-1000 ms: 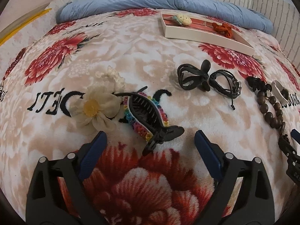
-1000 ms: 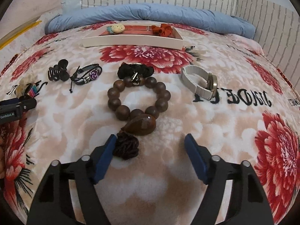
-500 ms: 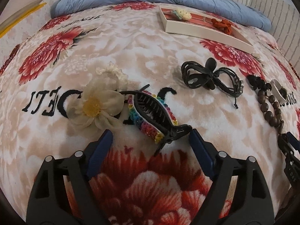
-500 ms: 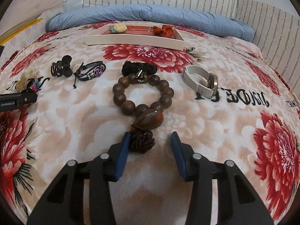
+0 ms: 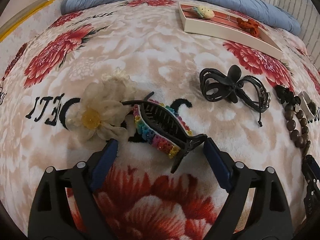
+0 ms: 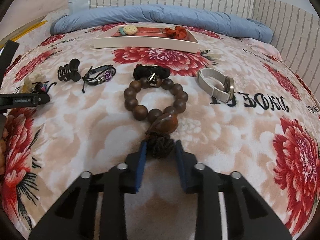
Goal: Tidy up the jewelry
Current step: 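Grasp the rainbow claw clip with the left tool while the right tool grasps the bead bracelet tassel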
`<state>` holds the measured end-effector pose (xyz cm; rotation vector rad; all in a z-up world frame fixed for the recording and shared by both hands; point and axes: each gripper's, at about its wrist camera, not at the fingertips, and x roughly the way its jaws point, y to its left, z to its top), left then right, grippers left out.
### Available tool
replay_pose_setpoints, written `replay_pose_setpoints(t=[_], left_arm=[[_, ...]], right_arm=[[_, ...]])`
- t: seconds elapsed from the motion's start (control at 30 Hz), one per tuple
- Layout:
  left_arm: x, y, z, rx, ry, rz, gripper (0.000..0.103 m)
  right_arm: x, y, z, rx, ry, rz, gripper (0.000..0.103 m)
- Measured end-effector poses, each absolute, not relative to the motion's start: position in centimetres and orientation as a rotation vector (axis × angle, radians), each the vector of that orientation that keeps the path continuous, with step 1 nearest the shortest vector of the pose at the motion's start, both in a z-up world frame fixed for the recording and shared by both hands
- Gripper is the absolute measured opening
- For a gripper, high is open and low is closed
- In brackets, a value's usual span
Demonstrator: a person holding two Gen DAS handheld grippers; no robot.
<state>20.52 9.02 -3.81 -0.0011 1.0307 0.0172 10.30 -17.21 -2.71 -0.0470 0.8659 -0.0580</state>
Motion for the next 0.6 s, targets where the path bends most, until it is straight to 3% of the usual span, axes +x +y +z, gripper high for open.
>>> replay_pose_setpoints(t=[0.6], left_arm=[[17.4,10.9,-3.4,0.006,0.979,-0.038,0.042]], right_arm=[[9.9,-19.4,-2.4,0.043,0.874,0.042,0.02]])
